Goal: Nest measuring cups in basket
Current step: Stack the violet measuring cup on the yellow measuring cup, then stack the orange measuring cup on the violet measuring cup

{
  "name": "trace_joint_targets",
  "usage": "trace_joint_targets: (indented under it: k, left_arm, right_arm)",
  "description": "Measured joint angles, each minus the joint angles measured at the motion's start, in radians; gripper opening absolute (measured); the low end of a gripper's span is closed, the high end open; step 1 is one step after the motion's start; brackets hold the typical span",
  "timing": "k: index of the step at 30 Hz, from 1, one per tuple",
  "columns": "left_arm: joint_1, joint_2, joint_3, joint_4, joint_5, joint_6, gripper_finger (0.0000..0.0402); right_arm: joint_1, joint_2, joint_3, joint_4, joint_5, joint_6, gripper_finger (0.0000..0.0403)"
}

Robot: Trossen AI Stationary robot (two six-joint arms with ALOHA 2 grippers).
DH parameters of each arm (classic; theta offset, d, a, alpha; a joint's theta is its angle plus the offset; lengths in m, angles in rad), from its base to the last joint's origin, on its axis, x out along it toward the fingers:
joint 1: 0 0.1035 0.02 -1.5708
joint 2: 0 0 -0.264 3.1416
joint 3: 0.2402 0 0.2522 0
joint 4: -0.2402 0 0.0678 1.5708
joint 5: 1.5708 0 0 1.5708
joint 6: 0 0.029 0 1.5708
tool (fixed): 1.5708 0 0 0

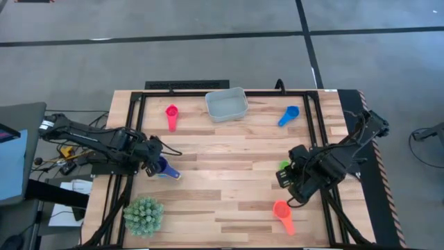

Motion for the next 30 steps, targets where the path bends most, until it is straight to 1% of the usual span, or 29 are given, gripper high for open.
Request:
trace_joint_targets:
  k: [5,10,14,17,21,26,28,30]
  left_arm:
    - [0.000,0.000,0.000,0.000,-0.002,-0.002,0.0048]
    - [0.000,0.000,0.000,0.000,-0.042,-0.018,0.0093]
    - [0.000,0.000,0.000,-0.001,-0.042,-0.033,0.0126]
    - [0.000,0.000,0.002,-0.004,-0.037,-0.067,0.0141]
    - [0.000,0.000,0.038,-0.006,-0.036,-0.106,0.0145]
    - [0.000,0.000,0.117,-0.003,-0.052,-0.128,0.0135]
    - [-0.009,0.000,0.145,0.017,-0.069,-0.150,0.0130]
    - [-0.028,0.000,0.159,0.071,-0.093,-0.165,0.0125]
  right_arm:
    - [-0.034,0.000,0.000,0.000,0.000,-0.050,0.0191]
    - [-0.046,0.000,0.000,0.000,-0.004,-0.079,0.0195]
    - [-0.046,0.000,0.000,0.000,-0.004,-0.085,0.0197]
    - [-0.046,0.000,0.000,-0.001,-0.004,-0.086,0.0196]
    - [-0.046,0.000,0.000,-0.001,-0.003,-0.088,0.0196]
    - [-0.046,0.000,0.000,-0.002,0.007,-0.088,0.0201]
    - [-0.044,0.000,0.000,-0.001,0.019,-0.088,0.0201]
    - [-0.038,0.000,0.000,0.009,0.026,-0.086,0.0200]
